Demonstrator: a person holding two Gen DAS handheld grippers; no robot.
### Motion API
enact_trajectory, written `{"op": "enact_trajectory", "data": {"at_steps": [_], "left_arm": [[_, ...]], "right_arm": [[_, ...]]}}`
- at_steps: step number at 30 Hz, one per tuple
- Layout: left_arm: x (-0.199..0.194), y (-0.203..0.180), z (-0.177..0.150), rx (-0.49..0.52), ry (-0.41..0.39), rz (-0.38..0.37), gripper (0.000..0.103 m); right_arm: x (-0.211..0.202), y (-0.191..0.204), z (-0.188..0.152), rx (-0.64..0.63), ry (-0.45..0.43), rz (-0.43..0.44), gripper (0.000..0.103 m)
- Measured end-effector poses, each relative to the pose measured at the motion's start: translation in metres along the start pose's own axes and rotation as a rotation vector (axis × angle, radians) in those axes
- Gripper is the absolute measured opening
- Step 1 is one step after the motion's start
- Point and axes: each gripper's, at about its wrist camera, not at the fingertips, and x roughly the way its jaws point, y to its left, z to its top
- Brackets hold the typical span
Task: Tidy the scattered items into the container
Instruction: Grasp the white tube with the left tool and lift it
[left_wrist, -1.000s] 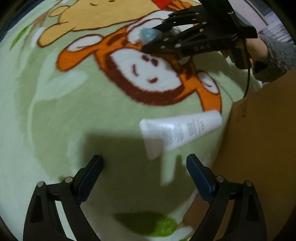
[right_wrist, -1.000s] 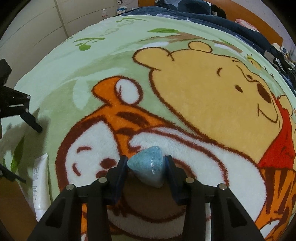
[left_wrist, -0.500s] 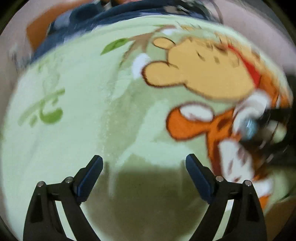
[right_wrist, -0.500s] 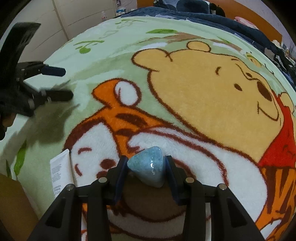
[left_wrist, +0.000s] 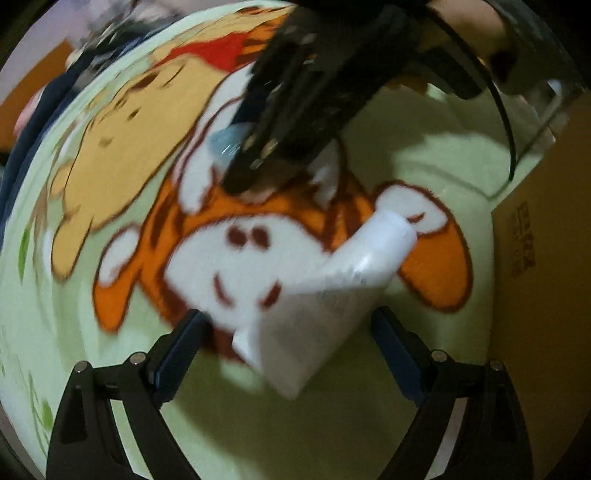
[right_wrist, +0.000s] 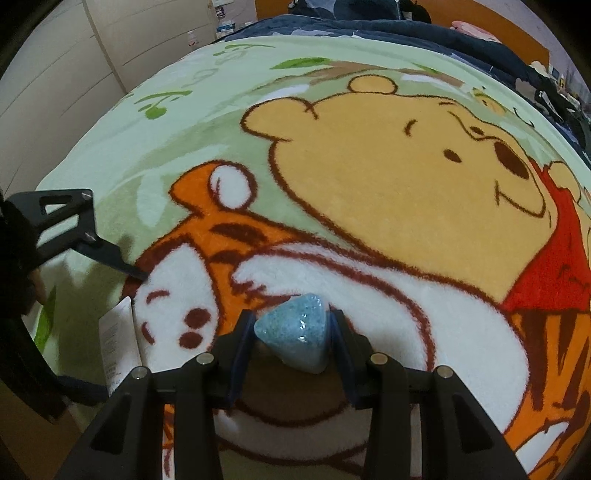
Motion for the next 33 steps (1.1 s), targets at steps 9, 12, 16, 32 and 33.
{"op": "enact_trajectory", "data": {"at_steps": [9,12,16,32,33], "left_arm": [[0.006,0.007,-0.007,-0.116,-0.043,-0.055,0.047],[-0.007,0.024,-0.020,-0.263,-0.055,-0.001,0.034],[-0.030,0.060,-0.059,-0.500,-0.048,0.178,0.034],[-0.012,0.147,-0.116,-0.952,0.096,0.423,0.093],[-0.012,0.146,-0.120,-0.962,0.094,0.425,0.095]], "right_arm": [[0.006,-0.009,-0.001,-0.001,0.009,0.003,0.042],[0.006,-0.012,-0.001,-0.002,0.010,0.003,0.042],[0.006,-0.016,-0.003,-0.002,0.007,0.006,0.042],[0.008,-0.012,-0.013,-0.005,0.019,-0.023,0.043],[0.008,-0.012,-0.013,-0.006,0.020,-0.027,0.043]]}}
